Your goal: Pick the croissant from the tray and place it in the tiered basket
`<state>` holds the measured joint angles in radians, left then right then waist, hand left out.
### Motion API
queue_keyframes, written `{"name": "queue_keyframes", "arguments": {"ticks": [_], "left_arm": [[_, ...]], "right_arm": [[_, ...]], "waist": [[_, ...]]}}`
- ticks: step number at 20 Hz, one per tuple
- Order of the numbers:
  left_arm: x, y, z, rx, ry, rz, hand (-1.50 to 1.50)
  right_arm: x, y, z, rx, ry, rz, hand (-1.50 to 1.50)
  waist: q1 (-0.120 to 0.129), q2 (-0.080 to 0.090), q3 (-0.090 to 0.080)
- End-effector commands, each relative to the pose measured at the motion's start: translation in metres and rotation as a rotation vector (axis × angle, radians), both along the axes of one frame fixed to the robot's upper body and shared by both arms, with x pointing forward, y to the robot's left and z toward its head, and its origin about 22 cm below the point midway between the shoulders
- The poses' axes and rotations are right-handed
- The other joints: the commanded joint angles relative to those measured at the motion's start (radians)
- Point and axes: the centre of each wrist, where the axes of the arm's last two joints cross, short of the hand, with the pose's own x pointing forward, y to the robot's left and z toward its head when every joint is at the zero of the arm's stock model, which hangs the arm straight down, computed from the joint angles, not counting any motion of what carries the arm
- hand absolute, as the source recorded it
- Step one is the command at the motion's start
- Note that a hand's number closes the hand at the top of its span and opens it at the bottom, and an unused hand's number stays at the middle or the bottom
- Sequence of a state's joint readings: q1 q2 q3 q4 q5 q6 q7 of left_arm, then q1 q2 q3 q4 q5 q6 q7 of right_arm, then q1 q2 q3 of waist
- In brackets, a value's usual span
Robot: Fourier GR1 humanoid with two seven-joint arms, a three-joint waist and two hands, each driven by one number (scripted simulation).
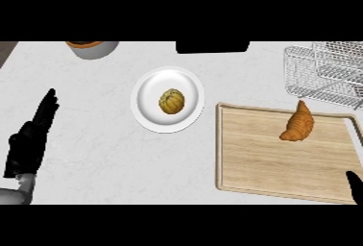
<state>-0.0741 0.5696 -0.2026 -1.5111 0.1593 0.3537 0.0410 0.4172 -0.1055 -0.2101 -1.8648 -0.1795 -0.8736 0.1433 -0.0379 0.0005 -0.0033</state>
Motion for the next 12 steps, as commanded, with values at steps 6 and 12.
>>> {"name": "queue_keyframes", "arguments": {"ticks": [6,12], "left_arm": [[0.008,-0.013,-0.006,0.004,-0.015,-0.058,0.00],[0.022,-0.009,0.005,0.006,-0.014,-0.051,0.00]], "right_arm": [[-0.018,-0.009,0.069,0.034,0.320,0.259,-1.50],[0.016,-0.018,0.110,0.122,0.400,0.227,-1.50]], "waist": [[0.055,0.009,-0.003],[0.053,0.005,0.001]]}}
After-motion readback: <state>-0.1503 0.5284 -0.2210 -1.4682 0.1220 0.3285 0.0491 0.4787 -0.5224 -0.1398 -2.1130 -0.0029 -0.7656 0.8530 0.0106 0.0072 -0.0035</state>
